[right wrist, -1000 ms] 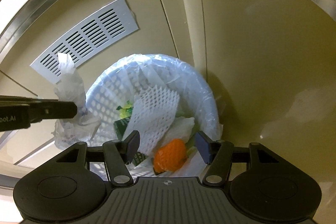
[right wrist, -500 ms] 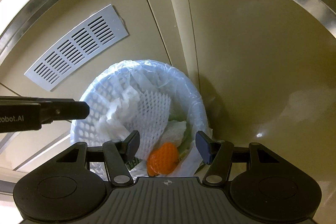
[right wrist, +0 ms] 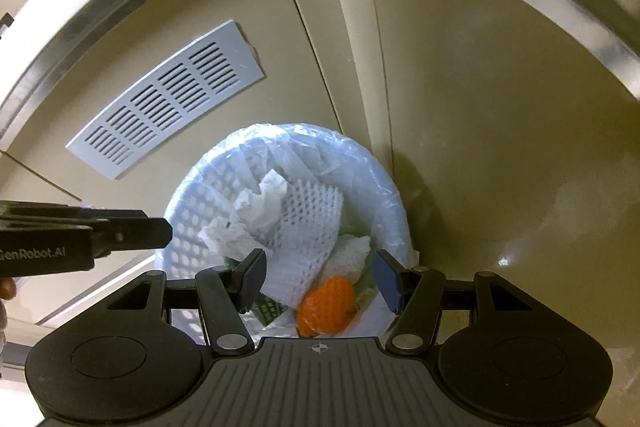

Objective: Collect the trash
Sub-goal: 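Withdraw both open tools from above the wastebasket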

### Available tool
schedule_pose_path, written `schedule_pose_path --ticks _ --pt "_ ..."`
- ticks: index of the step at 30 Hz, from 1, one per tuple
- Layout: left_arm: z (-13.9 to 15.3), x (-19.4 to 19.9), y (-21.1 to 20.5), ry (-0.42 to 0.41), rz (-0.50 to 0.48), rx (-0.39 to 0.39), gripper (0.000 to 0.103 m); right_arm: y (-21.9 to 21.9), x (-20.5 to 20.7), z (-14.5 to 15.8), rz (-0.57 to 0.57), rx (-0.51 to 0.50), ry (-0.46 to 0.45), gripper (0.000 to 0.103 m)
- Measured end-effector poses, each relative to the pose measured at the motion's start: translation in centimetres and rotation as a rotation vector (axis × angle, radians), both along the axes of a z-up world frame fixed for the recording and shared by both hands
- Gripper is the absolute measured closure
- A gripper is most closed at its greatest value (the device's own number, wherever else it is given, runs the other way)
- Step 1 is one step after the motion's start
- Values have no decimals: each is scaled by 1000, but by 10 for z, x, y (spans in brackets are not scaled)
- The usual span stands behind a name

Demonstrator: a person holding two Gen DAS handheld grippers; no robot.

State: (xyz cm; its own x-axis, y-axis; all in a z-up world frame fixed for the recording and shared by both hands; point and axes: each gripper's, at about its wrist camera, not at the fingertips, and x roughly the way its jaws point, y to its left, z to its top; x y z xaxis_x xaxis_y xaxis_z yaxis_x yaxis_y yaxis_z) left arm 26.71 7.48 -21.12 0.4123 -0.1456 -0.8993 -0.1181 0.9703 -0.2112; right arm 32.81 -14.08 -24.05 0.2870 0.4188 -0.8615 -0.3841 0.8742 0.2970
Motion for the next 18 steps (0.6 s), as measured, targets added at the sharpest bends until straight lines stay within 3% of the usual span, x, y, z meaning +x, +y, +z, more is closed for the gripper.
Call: schedule_pose_path --ticks 9,18 --pt "31 -16 11 -44 11 10 77 13 -7 34 20 40 -31 44" --pt "75 -33 17 -140 -11 5 77 18 -23 82 18 90 -78 44"
